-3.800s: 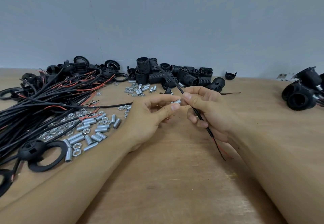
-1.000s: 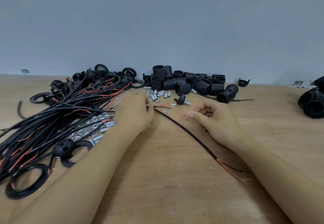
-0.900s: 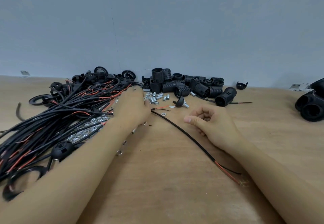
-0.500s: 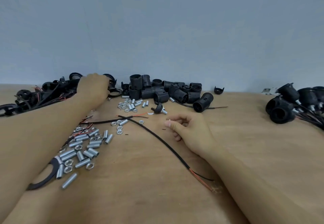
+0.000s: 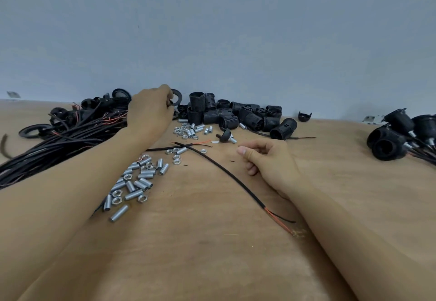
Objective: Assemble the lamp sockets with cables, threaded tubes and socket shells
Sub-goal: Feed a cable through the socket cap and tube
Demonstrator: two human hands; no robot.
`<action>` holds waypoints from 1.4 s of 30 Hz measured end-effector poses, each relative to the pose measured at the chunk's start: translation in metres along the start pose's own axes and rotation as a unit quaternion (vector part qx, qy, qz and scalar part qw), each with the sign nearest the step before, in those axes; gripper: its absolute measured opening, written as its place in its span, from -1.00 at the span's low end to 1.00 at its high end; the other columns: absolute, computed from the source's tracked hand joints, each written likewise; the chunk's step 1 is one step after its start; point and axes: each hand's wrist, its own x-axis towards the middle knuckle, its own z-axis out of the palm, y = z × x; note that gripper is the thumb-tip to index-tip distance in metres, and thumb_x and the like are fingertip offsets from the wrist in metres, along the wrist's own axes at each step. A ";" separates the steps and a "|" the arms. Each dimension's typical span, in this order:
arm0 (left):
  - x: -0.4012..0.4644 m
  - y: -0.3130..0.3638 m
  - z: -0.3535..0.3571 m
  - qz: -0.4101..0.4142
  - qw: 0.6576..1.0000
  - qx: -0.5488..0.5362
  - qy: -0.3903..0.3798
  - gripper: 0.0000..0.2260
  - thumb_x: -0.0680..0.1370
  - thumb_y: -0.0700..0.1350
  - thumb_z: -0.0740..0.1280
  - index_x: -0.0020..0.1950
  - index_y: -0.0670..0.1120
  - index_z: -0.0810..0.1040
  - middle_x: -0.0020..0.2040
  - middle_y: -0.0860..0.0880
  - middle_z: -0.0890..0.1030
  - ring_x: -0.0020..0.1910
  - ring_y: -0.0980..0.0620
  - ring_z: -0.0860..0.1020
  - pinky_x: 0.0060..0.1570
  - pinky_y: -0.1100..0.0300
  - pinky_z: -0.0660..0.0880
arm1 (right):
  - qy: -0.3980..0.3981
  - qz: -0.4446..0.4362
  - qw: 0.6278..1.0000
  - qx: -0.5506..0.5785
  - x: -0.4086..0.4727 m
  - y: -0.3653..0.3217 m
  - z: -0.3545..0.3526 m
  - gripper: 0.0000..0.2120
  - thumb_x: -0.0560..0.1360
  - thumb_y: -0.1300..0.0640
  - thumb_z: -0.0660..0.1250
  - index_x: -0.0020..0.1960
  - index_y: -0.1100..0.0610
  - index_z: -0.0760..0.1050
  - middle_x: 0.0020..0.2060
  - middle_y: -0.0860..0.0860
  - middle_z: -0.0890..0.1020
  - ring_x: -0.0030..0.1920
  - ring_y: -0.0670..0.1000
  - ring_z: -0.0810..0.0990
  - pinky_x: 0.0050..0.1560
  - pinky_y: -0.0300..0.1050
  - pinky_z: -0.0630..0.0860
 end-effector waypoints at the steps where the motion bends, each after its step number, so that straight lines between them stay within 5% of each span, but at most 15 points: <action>1: -0.001 0.003 0.000 -0.013 1.000 -0.027 0.002 -0.79 0.57 -0.22 0.31 0.20 -0.17 0.56 0.03 -0.16 0.68 0.08 -0.23 0.57 0.01 0.02 0.41 | 0.000 0.000 1.000 0.000 0.000 0.000 0.000 -0.97 0.50 0.27 0.44 -0.12 0.19 0.64 -0.40 0.08 0.54 -0.47 -0.09 0.48 -0.44 -0.25 0.50; 7: -0.002 0.005 -0.001 -0.184 0.961 -0.207 0.020 -0.81 0.51 -0.16 0.43 0.10 -0.12 0.57 -0.02 -0.04 0.61 0.03 -0.06 0.57 0.08 0.11 0.47 | -0.002 0.001 1.000 0.003 0.001 0.002 -0.002 -0.97 0.50 0.25 0.44 -0.10 0.21 0.64 -0.39 0.09 0.56 -0.47 -0.09 0.49 -0.43 -0.25 0.50; 11: 0.008 0.001 -0.004 -0.388 0.855 -0.341 0.045 -0.58 0.48 0.01 0.49 0.24 -0.15 0.52 0.22 -0.12 0.55 0.08 -0.09 0.58 0.11 0.09 0.54 | -0.007 0.009 1.000 -0.002 0.003 0.003 -0.002 -0.95 0.51 0.21 0.44 -0.09 0.19 0.65 -0.40 0.06 0.57 -0.46 -0.08 0.50 -0.42 -0.25 0.51; 13: 0.003 0.006 -0.007 -0.403 0.831 -0.379 0.054 -0.63 0.50 0.01 0.47 0.21 -0.17 0.57 0.19 -0.12 0.60 0.08 -0.11 0.62 0.07 0.06 0.60 | -0.007 0.011 1.000 0.001 0.004 0.003 -0.002 -0.94 0.51 0.20 0.44 -0.08 0.21 0.64 -0.40 0.07 0.57 -0.46 -0.09 0.50 -0.43 -0.26 0.50; 16: -0.023 0.034 -0.012 -0.362 0.822 -0.436 0.062 -0.87 0.59 -0.04 0.38 -0.10 -0.05 0.64 -0.12 0.00 0.64 -0.10 -0.05 0.64 -0.16 0.16 0.57 | -0.002 0.008 1.000 0.015 0.003 0.002 -0.002 -0.96 0.51 0.22 0.44 -0.07 0.19 0.61 -0.40 0.07 0.58 -0.47 -0.09 0.51 -0.44 -0.26 0.51; 18: -0.044 0.059 -0.013 -0.367 0.749 -0.552 -0.009 -0.87 0.61 -0.13 0.35 -0.13 -0.08 0.61 -0.13 -0.02 0.63 -0.12 -0.01 0.63 -0.15 0.18 0.61 | 0.015 -0.001 0.999 0.041 0.003 0.002 -0.002 -0.94 0.50 0.23 0.44 -0.07 0.20 0.57 -0.39 0.07 0.60 -0.45 -0.08 0.54 -0.43 -0.24 0.52; 20: -0.064 0.077 -0.013 -0.375 0.646 -0.657 -0.099 -0.92 0.61 -0.18 0.34 0.04 -0.18 0.58 -0.03 -0.12 0.65 -0.11 0.00 0.65 -0.14 0.19 0.63 | 0.026 -0.015 0.997 0.067 0.003 0.000 -0.001 -0.95 0.50 0.26 0.44 -0.07 0.19 0.58 -0.36 0.06 0.63 -0.39 -0.05 0.58 -0.38 -0.21 0.55; 22: -0.084 0.087 -0.009 -0.369 0.593 -0.699 -0.155 -0.81 0.60 -0.18 0.34 0.18 -0.21 0.56 0.04 -0.16 0.66 -0.06 -0.01 0.67 -0.10 0.18 0.63 | 0.022 -0.032 0.995 0.090 0.001 -0.002 -0.001 -0.94 0.50 0.28 0.43 -0.06 0.15 0.61 -0.33 0.06 0.67 -0.34 -0.02 0.63 -0.33 -0.20 0.58; 29: -0.095 0.091 -0.001 -0.280 0.606 -0.717 -0.202 -0.78 0.63 -0.23 0.24 0.23 -0.18 0.58 0.03 -0.16 0.71 0.02 -0.04 0.69 0.11 0.12 0.61 | -0.019 -0.056 0.993 0.101 -0.005 -0.007 0.002 -0.87 0.53 0.32 0.38 -0.02 0.12 0.62 -0.21 0.10 0.72 -0.21 0.02 0.71 -0.31 -0.22 0.59; 38: -0.094 0.091 0.007 -0.340 0.621 -0.690 -0.148 -0.75 0.64 -0.06 0.27 0.01 -0.19 0.65 0.01 -0.19 0.68 -0.08 0.01 0.66 -0.11 0.22 0.62 | 0.002 -0.089 0.993 0.079 -0.004 -0.002 0.008 -0.92 0.52 0.32 0.39 -0.05 0.19 0.63 -0.29 0.06 0.68 -0.27 -0.02 0.64 -0.37 -0.20 0.57; 42: -0.095 0.093 0.005 -0.332 0.624 -0.687 -0.170 -0.72 0.66 -0.05 0.24 0.09 -0.22 0.64 0.04 -0.22 0.68 -0.15 0.03 0.67 -0.14 0.24 0.61 | -0.003 -0.116 0.990 0.081 -0.005 -0.004 0.011 -0.88 0.48 0.37 0.42 0.00 0.26 0.64 -0.19 0.15 0.70 -0.23 0.00 0.66 -0.24 -0.21 0.60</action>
